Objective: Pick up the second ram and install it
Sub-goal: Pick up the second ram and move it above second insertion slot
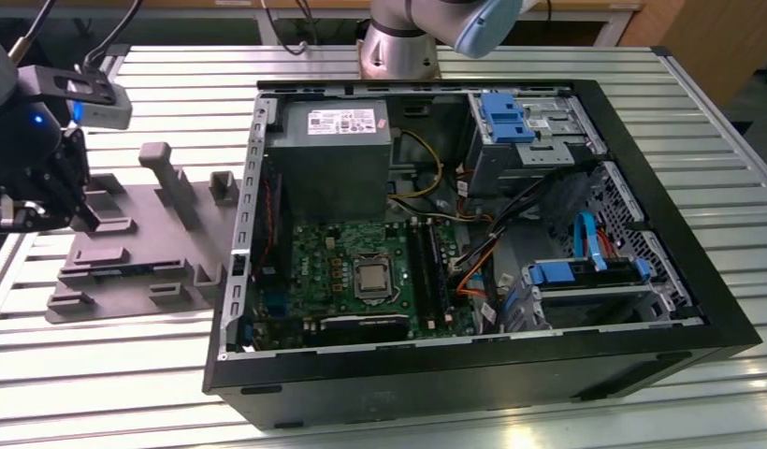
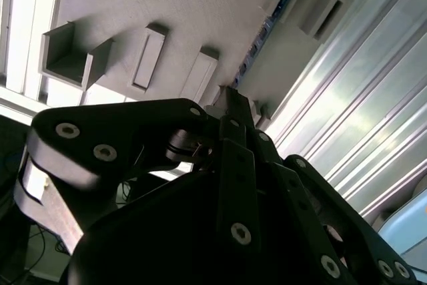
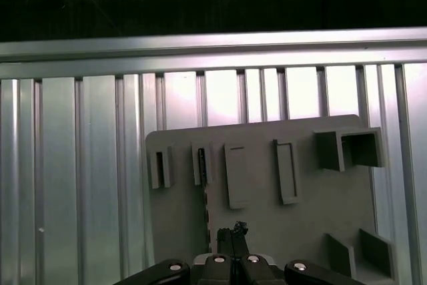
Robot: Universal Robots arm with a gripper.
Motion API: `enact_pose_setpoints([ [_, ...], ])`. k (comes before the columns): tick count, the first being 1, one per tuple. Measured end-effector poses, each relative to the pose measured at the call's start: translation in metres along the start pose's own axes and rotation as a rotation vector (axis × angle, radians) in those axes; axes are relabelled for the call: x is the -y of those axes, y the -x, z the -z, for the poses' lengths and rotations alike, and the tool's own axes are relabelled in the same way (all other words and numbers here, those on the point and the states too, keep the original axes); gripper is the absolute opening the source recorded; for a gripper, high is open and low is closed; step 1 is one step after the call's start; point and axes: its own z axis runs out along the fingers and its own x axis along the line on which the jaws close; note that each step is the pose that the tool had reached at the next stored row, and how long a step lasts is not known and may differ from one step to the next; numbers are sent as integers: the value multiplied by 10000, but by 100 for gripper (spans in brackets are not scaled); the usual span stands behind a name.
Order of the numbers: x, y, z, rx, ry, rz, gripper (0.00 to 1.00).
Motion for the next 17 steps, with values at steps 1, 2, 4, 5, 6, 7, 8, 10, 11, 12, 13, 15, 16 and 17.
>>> enact_pose_setpoints([
  [1, 0, 0, -6, 0, 0, 9, 11],
  [2, 1, 0, -12, -1, 0, 17, 11],
  [4, 1, -1, -24, -1, 1, 34, 11],
  [5, 1, -1, -30, -2, 1, 42, 11],
  [6, 1, -2, -37, -2, 1, 51, 11],
  [7, 1, -2, -43, -2, 1, 58, 11],
  [8, 1, -2, -50, -3, 1, 67, 11],
  [10, 3, -4, -64, -3, 2, 84, 11],
  [11, 3, -4, -70, -4, 2, 93, 11],
  [12, 3, -5, -77, -4, 3, 101, 11],
  [13, 4, -6, -83, -5, 3, 110, 11],
  [15, 4, -10, -94, -7, 5, 131, 11],
  [16, 5, -13, -101, -7, 5, 143, 11],
  [17, 6, -17, -107, -8, 5, 159, 11],
])
